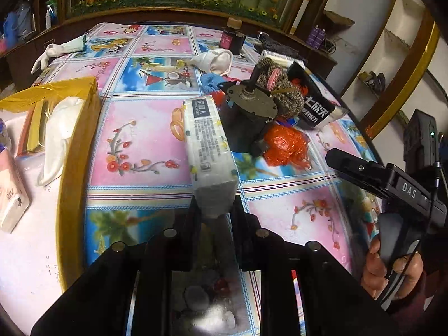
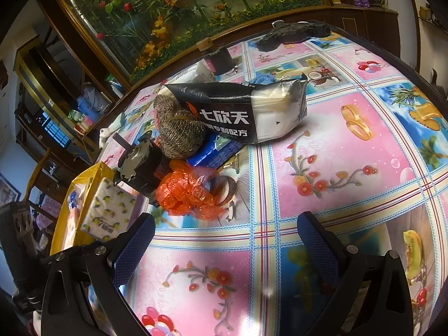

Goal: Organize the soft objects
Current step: 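Carry white pad into the tray and release while right tool grasps orange bag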

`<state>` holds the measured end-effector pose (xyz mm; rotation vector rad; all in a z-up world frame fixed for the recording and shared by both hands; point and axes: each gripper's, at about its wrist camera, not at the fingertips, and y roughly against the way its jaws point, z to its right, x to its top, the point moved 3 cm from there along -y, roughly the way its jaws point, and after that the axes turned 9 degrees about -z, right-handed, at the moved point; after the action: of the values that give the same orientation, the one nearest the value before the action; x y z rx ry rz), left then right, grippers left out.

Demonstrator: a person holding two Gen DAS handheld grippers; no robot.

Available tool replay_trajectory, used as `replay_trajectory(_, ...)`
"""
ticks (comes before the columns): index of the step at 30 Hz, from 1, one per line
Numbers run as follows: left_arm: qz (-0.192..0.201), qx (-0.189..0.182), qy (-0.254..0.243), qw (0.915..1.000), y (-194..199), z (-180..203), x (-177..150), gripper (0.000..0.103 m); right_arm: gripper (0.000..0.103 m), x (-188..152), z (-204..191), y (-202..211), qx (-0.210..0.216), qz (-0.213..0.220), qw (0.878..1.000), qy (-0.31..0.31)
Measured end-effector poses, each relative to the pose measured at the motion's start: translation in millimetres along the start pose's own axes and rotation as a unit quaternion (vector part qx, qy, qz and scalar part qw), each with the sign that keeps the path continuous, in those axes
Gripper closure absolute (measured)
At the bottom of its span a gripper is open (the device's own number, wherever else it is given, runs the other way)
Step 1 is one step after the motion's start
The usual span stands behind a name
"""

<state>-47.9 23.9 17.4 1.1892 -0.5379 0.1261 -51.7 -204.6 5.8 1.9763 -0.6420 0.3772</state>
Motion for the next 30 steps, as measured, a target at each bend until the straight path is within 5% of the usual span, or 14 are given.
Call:
replay_trajectory(5,0.030,-0.033,0.020,0.9988,34,-9,-6,0.086,0.001,19,-17,-7,0.030,-0.021,0.999,-0.014)
replay_trajectory(11,0.043,-0.038,0.051,0.9970,64,-40,-22,0.086,0.013,34,-42,-41,-0.025,-0.052,0.998,0.017)
replay_trajectory(12,0.047,-0.034,0.056,0.9967,69,-47,-25,0.086,0.020,33,-46,-44,-0.039,-0.049,0.998,0.026)
replay_trajectory(13,0.051,-0.030,0.062,0.9963,75,-56,-27,0.086,0.045,32,-50,-44,-0.051,-0.042,0.997,0.036)
replay_trajectory(14,0.056,-0.023,0.068,0.9959,82,-65,-30,0.086,0.057,31,-53,-46,-0.046,-0.051,0.997,0.045)
replay_trajectory(20,0.079,0.043,0.119,0.9888,115,-135,-45,0.086,0.060,15,-61,-22,-0.041,-0.043,0.996,0.061)
replay_trajectory(30,0.028,0.111,0.183,0.9764,89,-220,-48,0.085,0.059,-9,-131,25,0.022,-0.039,0.989,0.138)
